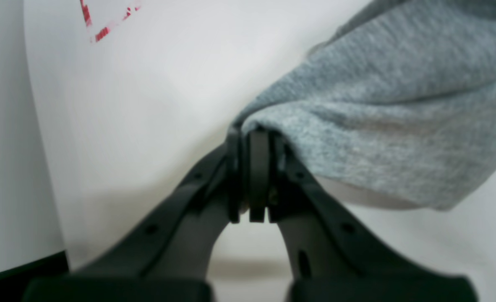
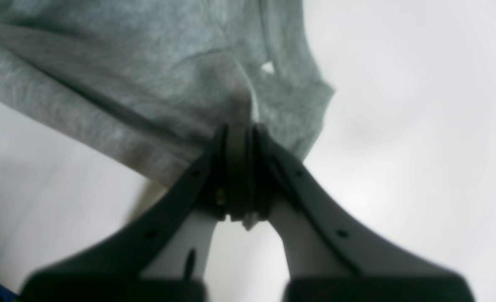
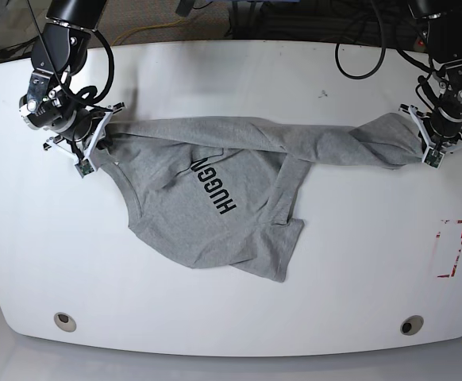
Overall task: Fold the T-shirt properly
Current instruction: 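Open the left gripper and release the sleeve it holds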
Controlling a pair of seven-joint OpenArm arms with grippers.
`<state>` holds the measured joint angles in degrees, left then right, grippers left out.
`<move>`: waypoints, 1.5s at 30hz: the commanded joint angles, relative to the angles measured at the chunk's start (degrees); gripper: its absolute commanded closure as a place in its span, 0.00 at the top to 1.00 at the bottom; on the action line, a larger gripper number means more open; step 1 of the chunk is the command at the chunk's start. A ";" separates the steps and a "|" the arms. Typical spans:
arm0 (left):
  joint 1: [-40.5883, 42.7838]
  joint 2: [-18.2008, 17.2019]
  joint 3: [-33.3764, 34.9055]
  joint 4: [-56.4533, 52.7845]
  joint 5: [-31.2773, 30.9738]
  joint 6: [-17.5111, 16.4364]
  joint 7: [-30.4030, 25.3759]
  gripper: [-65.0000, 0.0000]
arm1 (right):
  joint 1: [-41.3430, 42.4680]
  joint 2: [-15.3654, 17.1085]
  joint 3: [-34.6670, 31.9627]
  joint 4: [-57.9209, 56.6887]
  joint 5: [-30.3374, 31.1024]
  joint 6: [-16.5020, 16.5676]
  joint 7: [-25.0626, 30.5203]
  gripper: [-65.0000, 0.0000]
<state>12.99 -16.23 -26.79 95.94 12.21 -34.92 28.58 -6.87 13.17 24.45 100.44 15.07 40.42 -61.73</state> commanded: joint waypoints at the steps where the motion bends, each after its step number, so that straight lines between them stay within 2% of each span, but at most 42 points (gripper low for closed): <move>1: 1.38 -0.87 -0.95 0.72 0.58 1.47 -1.90 0.00 | -0.55 1.29 0.56 0.96 -0.70 -0.42 0.50 0.00; 5: 2.17 -0.87 -0.86 0.45 0.58 1.47 -1.90 0.00 | -1.79 1.29 0.56 0.88 -0.78 -0.42 0.50 0.00; 6: 2.52 -0.78 -0.86 0.54 0.58 1.47 -1.90 0.00 | -2.14 1.29 0.56 0.96 -0.52 -0.42 0.50 0.03; 13: 2.61 0.18 -0.86 0.72 0.58 1.47 -1.90 0.00 | -2.58 1.29 0.65 4.74 -0.43 -0.42 0.42 0.58; 16: 2.61 0.27 -0.69 0.98 0.58 1.47 -1.90 0.00 | -2.58 1.29 0.65 6.85 -0.43 -0.42 0.33 0.68; 22: 2.61 0.36 -0.51 1.16 0.58 1.29 -1.90 0.01 | -2.05 1.29 0.48 8.44 -0.35 -0.42 0.15 0.68; 24: 2.61 0.36 0.02 2.04 0.58 -0.64 -1.81 0.03 | -2.05 1.20 0.48 8.35 -0.35 -0.42 0.15 0.68; 26: 2.61 0.36 0.37 3.09 0.58 -4.34 -1.72 0.10 | -1.70 1.20 0.30 8.26 -0.35 -0.42 0.15 0.68; 27: 2.70 0.36 0.37 3.88 0.58 -5.08 -1.63 0.18 | -1.52 1.20 0.30 8.26 -0.35 -0.42 0.15 0.68; 28: 3.40 0.36 0.37 4.67 0.58 -5.08 -1.63 0.25 | -1.52 0.68 0.30 8.26 -0.35 -0.42 0.15 0.68; 31: 4.19 0.36 0.37 6.34 0.50 -5.08 -1.63 0.39 | -1.26 -0.73 0.39 8.26 -0.87 -0.42 0.15 0.68; 37: 6.13 0.10 0.37 10.04 0.41 -5.08 -1.63 0.39 | -1.17 -1.43 0.21 8.61 -0.43 -0.42 0.15 0.68; 40: 7.62 -0.17 0.37 11.71 -3.55 -5.08 -1.37 0.40 | -0.29 -1.43 0.21 8.52 -0.43 -0.42 0.15 0.68; 45: 9.38 -5.53 -0.42 13.73 -17.35 -5.08 4.87 0.40 | 1.12 -1.43 0.21 8.26 -0.61 -0.42 0.15 0.68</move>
<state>22.70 -18.72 -25.82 107.70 -0.93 -40.71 30.65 -7.14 11.07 24.36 107.85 13.96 40.07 -62.30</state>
